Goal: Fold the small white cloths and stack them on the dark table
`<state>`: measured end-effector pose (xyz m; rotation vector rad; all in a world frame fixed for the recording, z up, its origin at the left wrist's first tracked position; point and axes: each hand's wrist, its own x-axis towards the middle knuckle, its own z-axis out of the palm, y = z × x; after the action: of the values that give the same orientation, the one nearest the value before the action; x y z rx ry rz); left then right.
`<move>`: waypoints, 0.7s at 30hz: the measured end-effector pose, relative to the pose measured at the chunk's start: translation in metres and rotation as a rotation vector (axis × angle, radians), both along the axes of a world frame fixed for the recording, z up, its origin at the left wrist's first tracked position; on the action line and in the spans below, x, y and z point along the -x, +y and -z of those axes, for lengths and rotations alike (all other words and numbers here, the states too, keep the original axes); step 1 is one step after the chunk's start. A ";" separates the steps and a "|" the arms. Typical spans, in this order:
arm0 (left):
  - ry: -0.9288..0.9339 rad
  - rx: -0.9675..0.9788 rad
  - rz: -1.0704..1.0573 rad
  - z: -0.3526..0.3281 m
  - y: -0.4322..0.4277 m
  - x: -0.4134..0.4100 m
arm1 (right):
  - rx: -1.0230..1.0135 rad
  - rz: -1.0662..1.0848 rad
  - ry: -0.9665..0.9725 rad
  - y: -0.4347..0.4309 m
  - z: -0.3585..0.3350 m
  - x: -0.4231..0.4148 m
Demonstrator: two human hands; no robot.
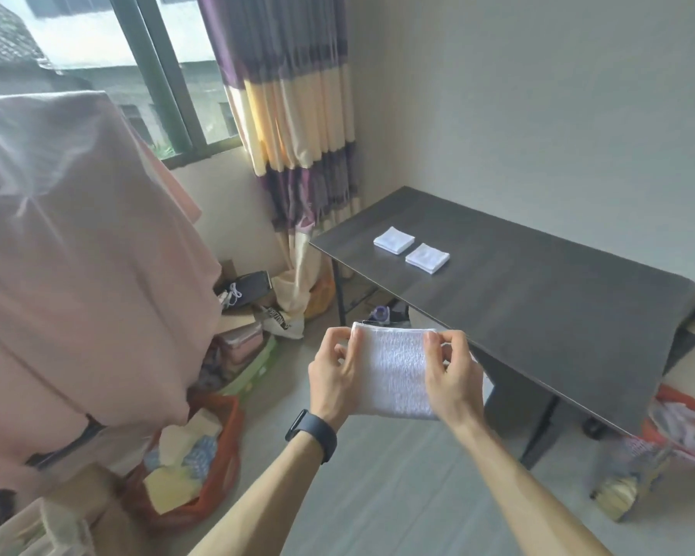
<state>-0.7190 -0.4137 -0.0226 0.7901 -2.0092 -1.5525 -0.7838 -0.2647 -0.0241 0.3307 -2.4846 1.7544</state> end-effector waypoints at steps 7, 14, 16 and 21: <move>-0.030 -0.037 -0.029 0.022 -0.069 0.140 | -0.017 0.022 -0.039 -0.071 0.020 0.134; -0.071 -0.067 0.115 0.043 -0.135 0.291 | -0.031 0.180 -0.116 -0.130 0.042 0.260; -0.095 -0.071 0.156 0.045 -0.149 0.332 | -0.051 0.226 -0.127 -0.141 0.045 0.293; -0.169 -0.057 0.246 0.052 -0.165 0.427 | -0.058 0.333 -0.189 -0.157 0.058 0.370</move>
<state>-1.1455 -0.5785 -0.0751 0.7403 -2.2643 -1.7366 -1.1535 -0.4215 -0.0821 -0.2458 -2.5328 1.6452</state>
